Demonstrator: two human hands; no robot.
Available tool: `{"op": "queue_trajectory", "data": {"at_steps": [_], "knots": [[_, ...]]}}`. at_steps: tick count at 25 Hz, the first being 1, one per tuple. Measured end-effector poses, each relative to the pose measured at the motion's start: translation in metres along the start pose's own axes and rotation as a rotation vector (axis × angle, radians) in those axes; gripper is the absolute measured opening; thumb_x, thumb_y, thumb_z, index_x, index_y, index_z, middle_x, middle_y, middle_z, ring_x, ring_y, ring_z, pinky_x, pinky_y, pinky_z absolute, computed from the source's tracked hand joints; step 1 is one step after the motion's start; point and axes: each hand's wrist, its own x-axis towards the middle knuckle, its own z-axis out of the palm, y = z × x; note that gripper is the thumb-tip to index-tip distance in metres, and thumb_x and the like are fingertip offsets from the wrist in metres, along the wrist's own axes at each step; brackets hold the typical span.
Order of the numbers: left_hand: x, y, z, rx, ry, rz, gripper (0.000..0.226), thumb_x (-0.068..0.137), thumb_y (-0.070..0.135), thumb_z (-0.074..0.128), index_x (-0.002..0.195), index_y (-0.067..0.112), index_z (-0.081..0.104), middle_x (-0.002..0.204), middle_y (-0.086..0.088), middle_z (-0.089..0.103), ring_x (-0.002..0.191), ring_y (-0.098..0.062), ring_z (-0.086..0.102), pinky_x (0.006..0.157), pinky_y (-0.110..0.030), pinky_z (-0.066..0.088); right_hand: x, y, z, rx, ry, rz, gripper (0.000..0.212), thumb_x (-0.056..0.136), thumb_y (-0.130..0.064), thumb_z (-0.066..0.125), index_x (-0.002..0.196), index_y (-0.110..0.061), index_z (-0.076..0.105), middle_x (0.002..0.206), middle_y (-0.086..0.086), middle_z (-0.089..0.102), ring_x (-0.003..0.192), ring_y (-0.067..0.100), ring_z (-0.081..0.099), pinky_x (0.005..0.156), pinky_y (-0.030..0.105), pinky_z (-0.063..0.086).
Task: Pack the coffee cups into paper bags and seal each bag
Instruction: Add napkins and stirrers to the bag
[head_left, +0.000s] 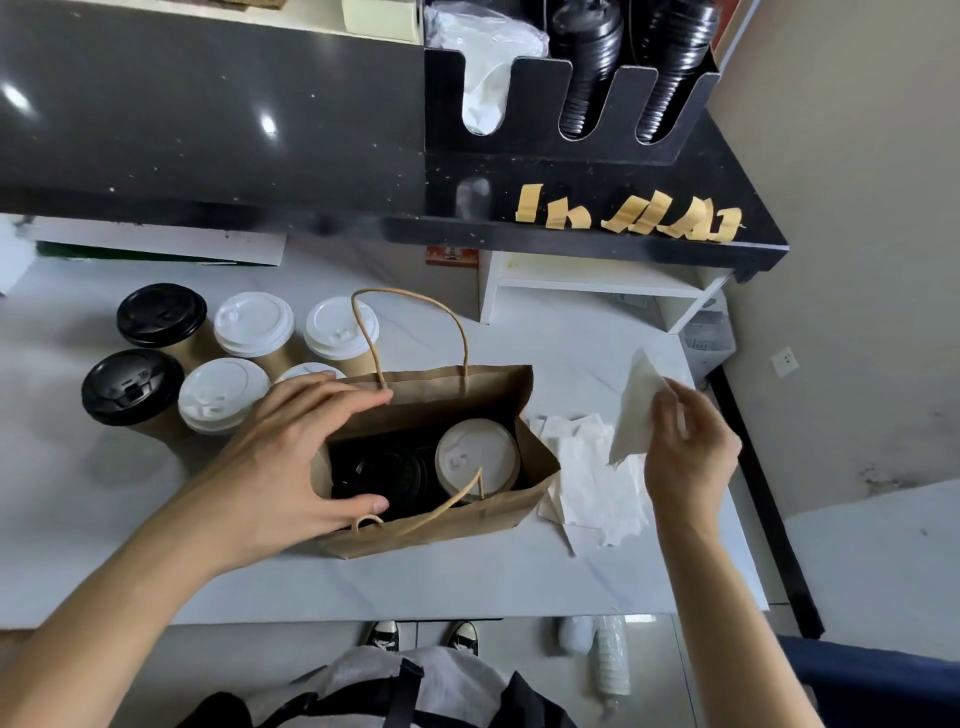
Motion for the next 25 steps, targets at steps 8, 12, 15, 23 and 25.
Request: {"op": "queue_trajectory", "data": {"at_steps": [8, 12, 15, 23, 25], "knots": [[0.001, 0.001, -0.001, 0.011, -0.075, -0.058, 0.114, 0.054, 0.079, 0.074, 0.153, 0.051, 0.023, 0.150, 0.025, 0.035, 0.149, -0.001, 0.009, 0.119, -0.026, 0.017, -0.053, -0.109, 0.013, 0.119, -0.177, -0.626, 0.015, 0.098, -0.027, 0.070, 0.112, -0.025, 0.064, 0.098, -0.022, 0.071, 0.090, 0.001, 0.071, 0.069, 0.019, 0.055], [0.003, 0.003, -0.001, 0.018, -0.052, -0.061, 0.116, 0.052, 0.079, 0.069, 0.153, 0.046, 0.024, 0.140, 0.030, 0.032, 0.148, -0.003, 0.013, 0.118, -0.024, 0.017, -0.070, -0.120, 0.034, -0.103, -0.538, -0.996, 0.007, 0.091, -0.011, 0.075, 0.096, -0.016, 0.075, 0.088, -0.003, 0.070, 0.076, 0.021, 0.064, 0.066, 0.038, 0.052], [0.003, 0.003, 0.000, 0.000, -0.049, -0.076, 0.120, 0.051, 0.079, 0.068, 0.155, 0.043, 0.021, 0.148, 0.028, 0.034, 0.148, -0.004, 0.013, 0.117, -0.024, 0.017, -0.070, -0.127, 0.050, -0.323, -0.918, -0.988, 0.007, 0.093, -0.019, 0.070, 0.099, -0.020, 0.075, 0.093, -0.004, 0.067, 0.082, 0.025, 0.065, 0.069, 0.042, 0.051], [0.001, -0.002, 0.001, -0.074, -0.045, -0.045, 0.118, 0.056, 0.078, 0.068, 0.156, 0.050, 0.013, 0.149, 0.030, 0.036, 0.149, -0.004, 0.014, 0.119, -0.027, 0.018, -0.077, -0.117, 0.080, -0.682, -1.270, -0.886, 0.024, 0.090, -0.048, 0.067, 0.106, -0.030, 0.070, 0.097, -0.011, 0.072, 0.091, 0.014, 0.068, 0.076, 0.031, 0.053], [0.001, -0.002, 0.001, -0.088, -0.019, -0.033, 0.109, 0.061, 0.076, 0.067, 0.155, 0.049, 0.020, 0.147, 0.029, 0.039, 0.148, -0.003, 0.016, 0.119, -0.029, 0.021, -0.075, -0.116, 0.074, -0.588, -1.266, -0.790, 0.036, 0.089, -0.061, 0.064, 0.107, -0.031, 0.069, 0.092, -0.016, 0.069, 0.088, 0.006, 0.067, 0.078, 0.031, 0.055]]}}
